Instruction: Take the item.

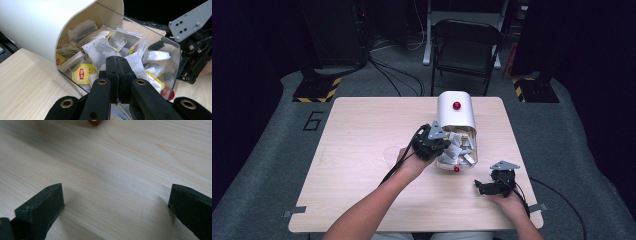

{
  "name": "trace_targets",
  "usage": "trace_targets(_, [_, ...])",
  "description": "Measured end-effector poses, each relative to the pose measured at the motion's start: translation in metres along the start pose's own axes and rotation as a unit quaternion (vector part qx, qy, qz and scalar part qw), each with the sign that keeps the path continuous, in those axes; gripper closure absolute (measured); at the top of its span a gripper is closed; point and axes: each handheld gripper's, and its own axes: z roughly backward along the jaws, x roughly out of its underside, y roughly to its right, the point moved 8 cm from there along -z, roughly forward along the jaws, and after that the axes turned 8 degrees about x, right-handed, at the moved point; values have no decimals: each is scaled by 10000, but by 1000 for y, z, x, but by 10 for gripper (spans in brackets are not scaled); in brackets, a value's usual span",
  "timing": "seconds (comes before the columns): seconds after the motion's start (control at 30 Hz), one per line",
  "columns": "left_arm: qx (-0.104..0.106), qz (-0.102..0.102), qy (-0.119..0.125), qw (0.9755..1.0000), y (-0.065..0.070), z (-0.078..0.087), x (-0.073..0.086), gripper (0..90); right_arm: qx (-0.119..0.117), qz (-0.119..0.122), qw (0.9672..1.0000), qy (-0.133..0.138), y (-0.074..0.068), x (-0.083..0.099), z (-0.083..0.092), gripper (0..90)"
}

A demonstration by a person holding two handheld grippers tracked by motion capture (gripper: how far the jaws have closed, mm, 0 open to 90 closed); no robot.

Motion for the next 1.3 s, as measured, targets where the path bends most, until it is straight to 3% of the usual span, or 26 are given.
trace_targets(0.77, [6, -383, 482, 9981, 13, 39, -39, 892, 12, -16, 10000, 4, 0, 0, 0, 0])
trace_targets(1.3, [-5, -348, 835, 9959, 17, 59, -52, 892, 11, 2, 10000, -3, 0, 0, 0, 0])
